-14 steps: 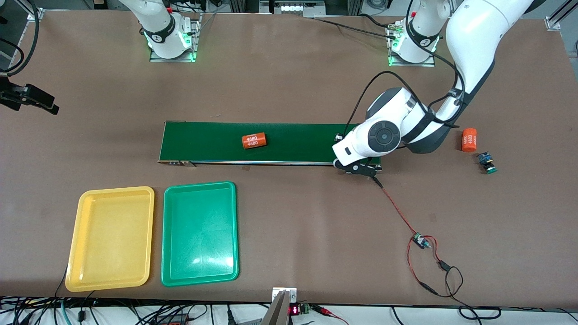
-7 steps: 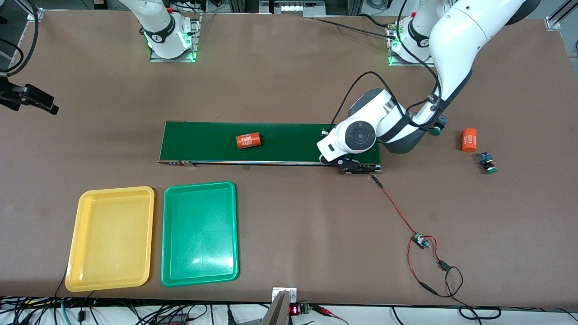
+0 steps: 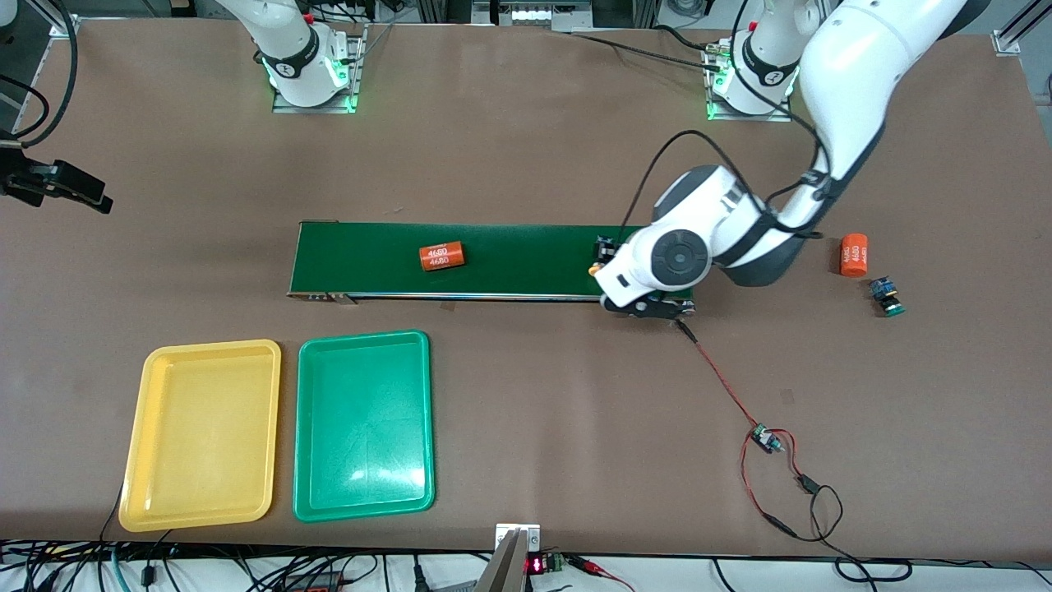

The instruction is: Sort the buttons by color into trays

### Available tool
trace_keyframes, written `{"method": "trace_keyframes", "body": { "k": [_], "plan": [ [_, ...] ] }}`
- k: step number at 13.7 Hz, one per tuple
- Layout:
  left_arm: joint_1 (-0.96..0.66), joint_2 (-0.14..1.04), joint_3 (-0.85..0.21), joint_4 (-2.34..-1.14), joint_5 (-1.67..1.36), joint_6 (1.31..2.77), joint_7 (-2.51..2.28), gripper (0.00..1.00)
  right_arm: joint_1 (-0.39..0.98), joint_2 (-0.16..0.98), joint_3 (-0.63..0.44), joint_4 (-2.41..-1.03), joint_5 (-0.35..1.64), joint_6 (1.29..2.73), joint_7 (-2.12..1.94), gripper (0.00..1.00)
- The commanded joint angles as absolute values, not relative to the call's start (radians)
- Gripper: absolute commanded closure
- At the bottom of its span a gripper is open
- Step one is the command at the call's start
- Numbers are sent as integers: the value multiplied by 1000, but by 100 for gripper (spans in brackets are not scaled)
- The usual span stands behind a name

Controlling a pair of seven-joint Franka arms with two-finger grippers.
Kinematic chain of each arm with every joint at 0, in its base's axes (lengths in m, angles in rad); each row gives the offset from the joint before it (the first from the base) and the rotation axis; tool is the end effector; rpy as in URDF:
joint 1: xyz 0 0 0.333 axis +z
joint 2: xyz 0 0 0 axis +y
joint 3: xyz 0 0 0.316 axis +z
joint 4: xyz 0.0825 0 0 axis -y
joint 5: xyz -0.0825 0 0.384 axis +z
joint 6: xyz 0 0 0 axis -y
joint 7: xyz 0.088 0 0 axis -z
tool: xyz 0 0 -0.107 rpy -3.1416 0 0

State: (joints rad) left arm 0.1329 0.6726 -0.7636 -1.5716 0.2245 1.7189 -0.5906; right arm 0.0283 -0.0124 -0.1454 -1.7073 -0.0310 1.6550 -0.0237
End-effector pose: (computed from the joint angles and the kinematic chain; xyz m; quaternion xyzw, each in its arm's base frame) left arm 0.5701 -0.3059 0.3085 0.9779 -0.0374 -0.2058 0.0057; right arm 0.5493 -0.0681 0.5739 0.9987 -0.0450 -0.0210 0.0131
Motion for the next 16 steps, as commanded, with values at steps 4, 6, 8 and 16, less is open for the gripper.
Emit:
{"method": "trace_keyframes", "body": {
  "k": [4,6,8,16],
  "plan": [
    [288,640,-759,-1450,313,1470,-581,0,25,-2,-143,-1692,-15,1654,-23,0],
    [336,658,-744,-1480,362,1428,-569,0,22,-2,-143,-1692,-15,1654,-23,0],
    [379,657,-742,-1572,367,1428,-566,0,15,3,-144,-1694,-15,1654,-23,0],
    [506,542,-769,-2069,370,1670,-563,0,11,8,-146,-1695,-14,1657,-23,0]
  ]
}}
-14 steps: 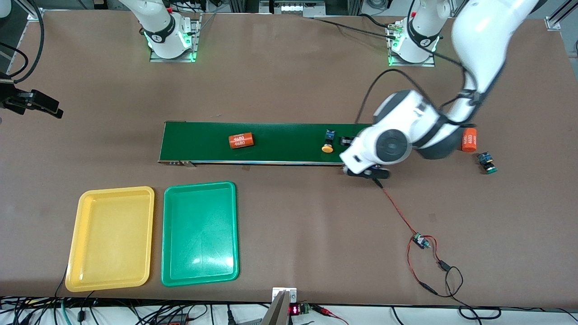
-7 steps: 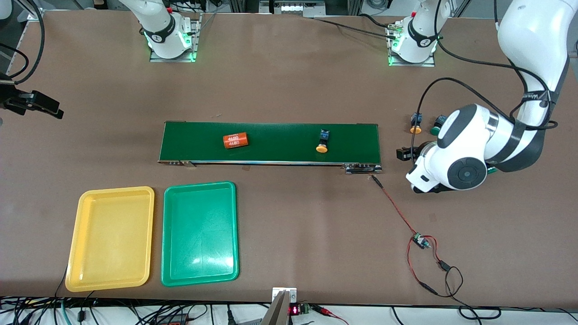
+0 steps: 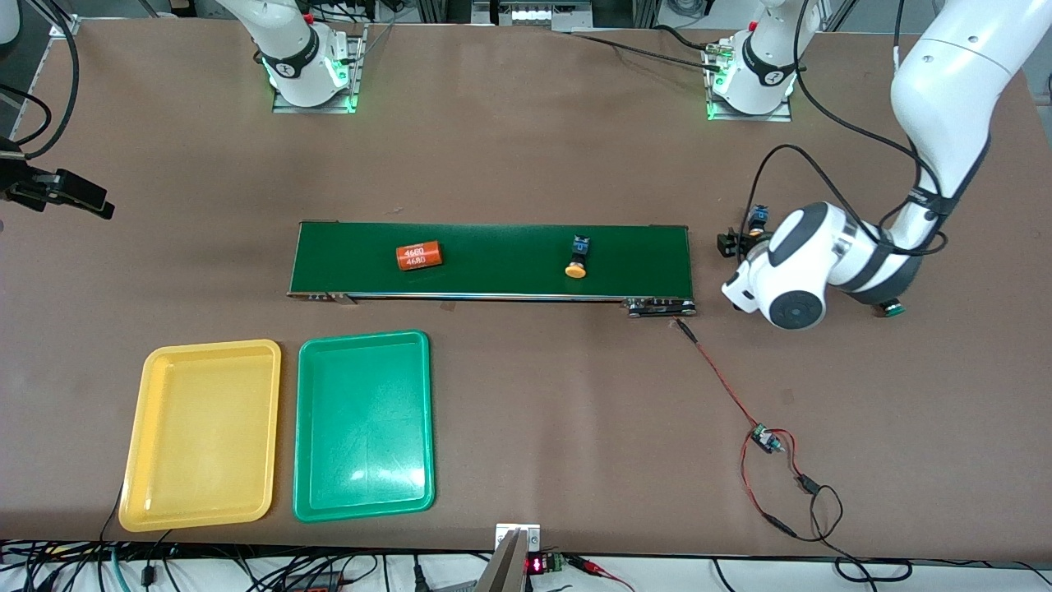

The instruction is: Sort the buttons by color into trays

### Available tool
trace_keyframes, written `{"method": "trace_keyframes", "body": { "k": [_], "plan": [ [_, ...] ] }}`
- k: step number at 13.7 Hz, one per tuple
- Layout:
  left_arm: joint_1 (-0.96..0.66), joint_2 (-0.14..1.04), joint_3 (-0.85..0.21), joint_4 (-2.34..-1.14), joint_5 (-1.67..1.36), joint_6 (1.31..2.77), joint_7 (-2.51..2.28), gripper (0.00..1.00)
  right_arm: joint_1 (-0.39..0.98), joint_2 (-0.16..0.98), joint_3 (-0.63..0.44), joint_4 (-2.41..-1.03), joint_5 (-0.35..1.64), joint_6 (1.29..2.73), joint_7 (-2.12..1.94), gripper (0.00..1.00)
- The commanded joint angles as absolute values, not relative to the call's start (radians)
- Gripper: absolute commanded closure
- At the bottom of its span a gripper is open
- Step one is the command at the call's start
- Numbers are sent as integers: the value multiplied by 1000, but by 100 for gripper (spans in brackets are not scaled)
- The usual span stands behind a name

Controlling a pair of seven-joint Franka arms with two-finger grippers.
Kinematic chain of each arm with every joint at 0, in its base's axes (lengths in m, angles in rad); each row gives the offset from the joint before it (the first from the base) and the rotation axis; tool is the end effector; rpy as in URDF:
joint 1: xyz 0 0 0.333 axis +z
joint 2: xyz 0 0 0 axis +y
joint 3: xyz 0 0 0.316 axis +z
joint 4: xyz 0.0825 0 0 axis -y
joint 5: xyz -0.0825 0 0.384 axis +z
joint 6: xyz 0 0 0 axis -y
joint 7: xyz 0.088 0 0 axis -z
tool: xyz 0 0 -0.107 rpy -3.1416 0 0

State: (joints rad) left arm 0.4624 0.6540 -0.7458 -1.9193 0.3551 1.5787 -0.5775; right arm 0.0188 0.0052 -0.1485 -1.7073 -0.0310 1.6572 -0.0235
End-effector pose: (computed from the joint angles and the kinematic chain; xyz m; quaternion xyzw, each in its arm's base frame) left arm 0.5106 -0.1102 0.1947 -0.9229 -0.0285 0.3680 0.1093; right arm 0.5528 -0.0750 0.5644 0.9982 -0.0513 -0.0287 0.0136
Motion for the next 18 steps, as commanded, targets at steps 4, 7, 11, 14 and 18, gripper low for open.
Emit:
{"method": "trace_keyframes", "body": {
  "k": [4,7,11,14,18],
  "plan": [
    [512,532,-765,-2126,373,1742,-555,0,11,8,-146,-1695,-14,1652,-25,0],
    [541,560,-755,-2131,429,1784,-502,3,12,9,-144,-1694,-12,1658,-23,0],
    [594,594,-756,-2158,469,1844,-459,11,11,9,-144,-1694,-12,1655,-23,0],
    [595,597,-756,-2171,469,1839,-457,36,14,9,-144,-1695,-12,1655,-23,0],
    [592,600,-759,-2175,469,1827,-457,76,12,9,-144,-1695,-12,1654,-21,0]
  ]
}}
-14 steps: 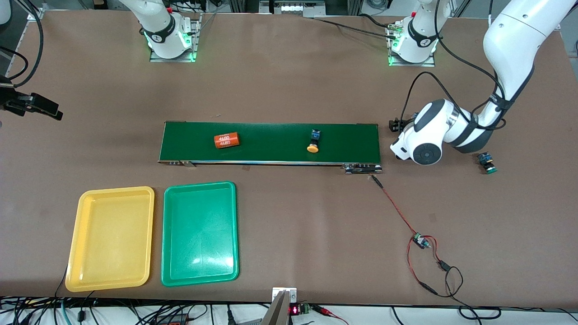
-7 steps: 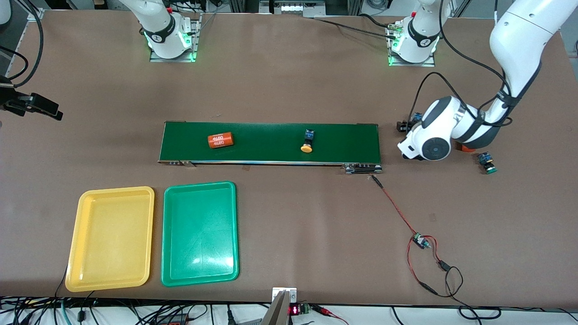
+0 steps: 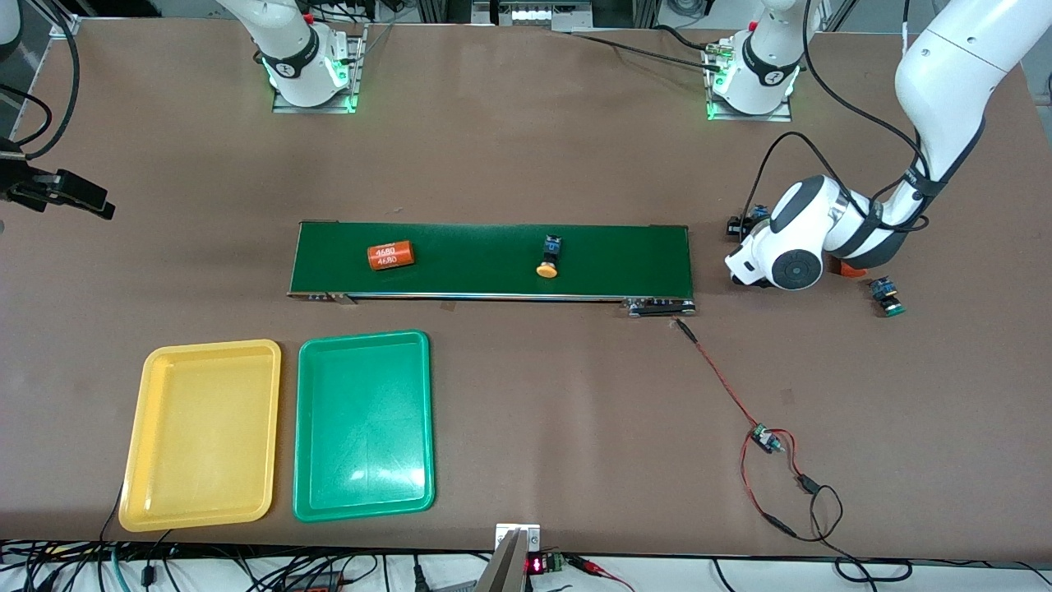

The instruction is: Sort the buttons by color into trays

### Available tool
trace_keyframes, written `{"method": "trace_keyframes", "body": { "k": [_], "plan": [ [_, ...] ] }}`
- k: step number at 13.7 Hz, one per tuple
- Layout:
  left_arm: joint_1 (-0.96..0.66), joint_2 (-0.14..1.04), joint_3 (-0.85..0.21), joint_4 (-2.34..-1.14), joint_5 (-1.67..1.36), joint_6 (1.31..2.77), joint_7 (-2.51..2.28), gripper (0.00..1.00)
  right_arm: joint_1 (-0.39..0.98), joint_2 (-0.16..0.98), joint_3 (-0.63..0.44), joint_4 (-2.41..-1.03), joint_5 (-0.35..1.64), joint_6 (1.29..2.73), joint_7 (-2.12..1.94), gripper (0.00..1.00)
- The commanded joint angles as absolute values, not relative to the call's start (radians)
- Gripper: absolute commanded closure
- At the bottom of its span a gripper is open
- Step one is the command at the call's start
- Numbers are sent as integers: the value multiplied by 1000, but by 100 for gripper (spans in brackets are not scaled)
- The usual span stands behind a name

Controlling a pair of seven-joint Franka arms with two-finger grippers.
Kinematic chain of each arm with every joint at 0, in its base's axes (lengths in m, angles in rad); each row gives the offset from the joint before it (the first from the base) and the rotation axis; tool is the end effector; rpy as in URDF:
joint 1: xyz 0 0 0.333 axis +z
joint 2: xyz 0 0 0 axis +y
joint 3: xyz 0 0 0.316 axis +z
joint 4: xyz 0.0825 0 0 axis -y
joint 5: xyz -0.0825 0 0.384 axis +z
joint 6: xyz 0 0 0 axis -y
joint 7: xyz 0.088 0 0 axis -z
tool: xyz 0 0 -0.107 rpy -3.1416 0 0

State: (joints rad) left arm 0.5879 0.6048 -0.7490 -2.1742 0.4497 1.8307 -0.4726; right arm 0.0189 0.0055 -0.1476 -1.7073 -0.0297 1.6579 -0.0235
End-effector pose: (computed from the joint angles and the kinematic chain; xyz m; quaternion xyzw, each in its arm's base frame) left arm 0.4588 -0.0699 0.1473 -0.9364 0.0220 0.3390 0.0882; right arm 0.5531 -0.0743 0.5643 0.9982 -0.0509 -0.0285 0.0130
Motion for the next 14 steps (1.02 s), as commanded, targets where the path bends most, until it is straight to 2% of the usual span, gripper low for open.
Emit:
{"method": "trace_keyframes", "body": {
  "k": [1,6,8,11,14],
  "plan": [
    [592,589,-768,-2160,469,1801,-457,80,12,11,-144,-1695,-12,1651,-23,0],
    [568,583,-906,-1854,454,1540,-466,80,14,18,-144,-1697,-6,1657,-20,0],
    [510,609,-911,-1751,407,1542,-474,80,9,38,-144,-1695,66,1657,-20,0],
    [367,727,-900,-1599,362,1546,-579,80,29,57,-134,-1694,95,1672,-20,0],
    [270,797,-891,-1571,359,1581,-669,79,144,95,-124,-1695,94,1669,62,0]
  ]
}}
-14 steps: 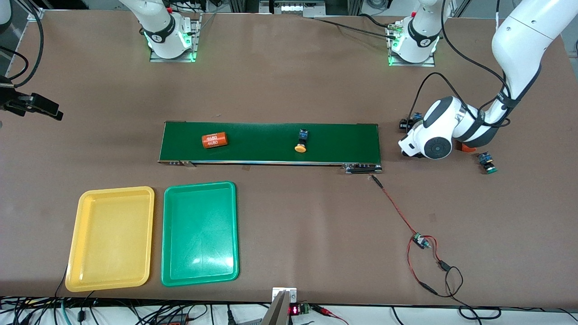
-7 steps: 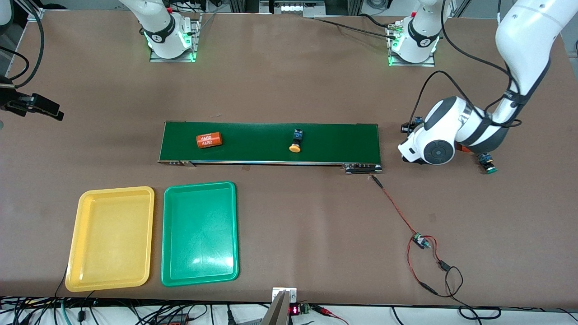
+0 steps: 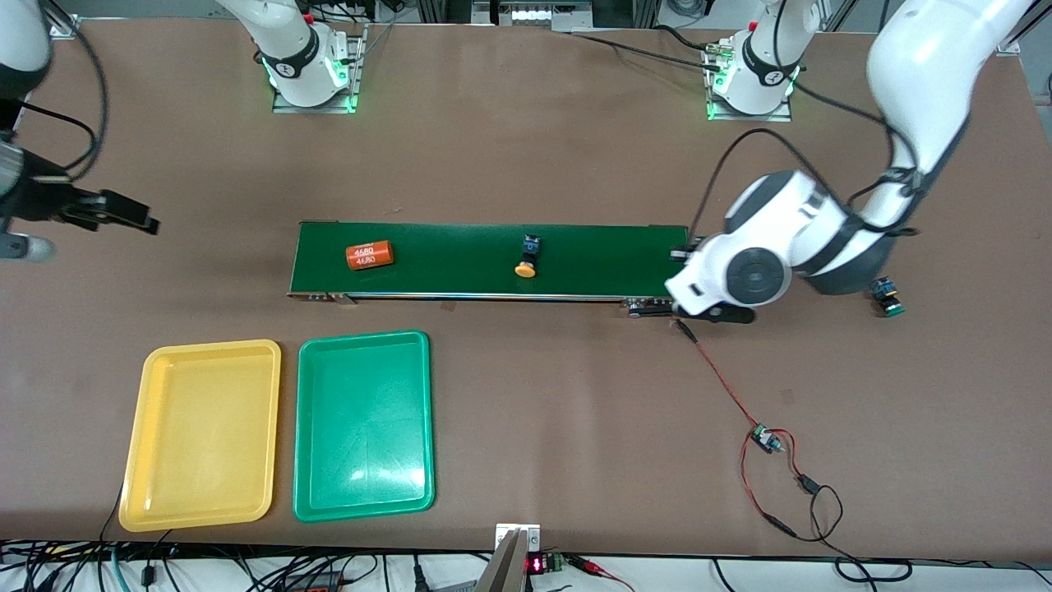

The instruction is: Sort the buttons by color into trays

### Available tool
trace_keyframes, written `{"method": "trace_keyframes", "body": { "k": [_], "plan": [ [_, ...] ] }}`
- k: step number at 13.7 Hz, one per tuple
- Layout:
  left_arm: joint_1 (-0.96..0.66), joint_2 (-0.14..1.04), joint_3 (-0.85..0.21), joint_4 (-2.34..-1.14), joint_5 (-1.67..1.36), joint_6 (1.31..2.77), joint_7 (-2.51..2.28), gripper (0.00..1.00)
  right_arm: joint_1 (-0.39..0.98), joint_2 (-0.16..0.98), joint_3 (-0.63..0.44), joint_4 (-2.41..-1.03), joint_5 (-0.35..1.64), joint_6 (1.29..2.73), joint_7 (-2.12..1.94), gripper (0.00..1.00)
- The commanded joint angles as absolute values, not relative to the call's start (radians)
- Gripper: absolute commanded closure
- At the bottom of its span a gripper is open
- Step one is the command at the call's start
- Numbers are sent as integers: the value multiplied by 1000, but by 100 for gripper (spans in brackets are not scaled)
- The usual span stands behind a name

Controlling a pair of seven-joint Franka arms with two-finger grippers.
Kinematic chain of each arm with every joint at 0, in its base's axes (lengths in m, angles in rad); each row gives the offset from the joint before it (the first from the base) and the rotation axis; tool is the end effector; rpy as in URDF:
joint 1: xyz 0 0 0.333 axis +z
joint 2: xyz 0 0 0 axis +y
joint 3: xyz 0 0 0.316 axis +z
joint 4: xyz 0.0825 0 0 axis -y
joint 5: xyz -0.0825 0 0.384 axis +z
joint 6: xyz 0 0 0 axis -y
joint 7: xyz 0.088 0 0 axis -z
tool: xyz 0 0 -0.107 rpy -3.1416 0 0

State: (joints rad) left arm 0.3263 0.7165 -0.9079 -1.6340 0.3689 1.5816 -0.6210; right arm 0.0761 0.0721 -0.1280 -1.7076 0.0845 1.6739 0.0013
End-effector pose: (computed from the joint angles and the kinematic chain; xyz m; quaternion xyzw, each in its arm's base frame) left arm 0.5651 -0.2447 0.2928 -0.9663 0.0340 0.2506 0.0489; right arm 0.5737 -0.0196 0.5282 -0.9974 0.0332 0.0516 0.0384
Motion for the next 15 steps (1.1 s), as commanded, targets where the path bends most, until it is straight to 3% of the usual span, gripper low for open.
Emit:
{"method": "trace_keyframes", "body": {
  "k": [1,4,5,6,7,11,15],
  "plan": [
    [237,816,-873,-1574,371,1641,-690,77,197,109,-124,-1695,92,1666,110,0],
    [125,839,-796,-1575,362,1667,-733,75,297,146,-124,-1692,91,1672,248,0],
    [111,836,-789,-1572,362,1666,-738,71,320,161,-124,-1692,91,1677,250,0],
    [121,831,-790,-1572,362,1663,-736,48,343,178,-124,-1693,94,1678,252,0],
    [129,827,-792,-1571,362,1658,-738,0,368,189,-124,-1694,92,1680,253,0],
    [147,790,-802,-1563,356,1637,-739,0,466,225,-124,-1694,95,1730,363,0],
    [146,776,-805,-1363,307,1488,-735,0,583,291,-124,-1694,97,1840,578,0]
  ]
}}
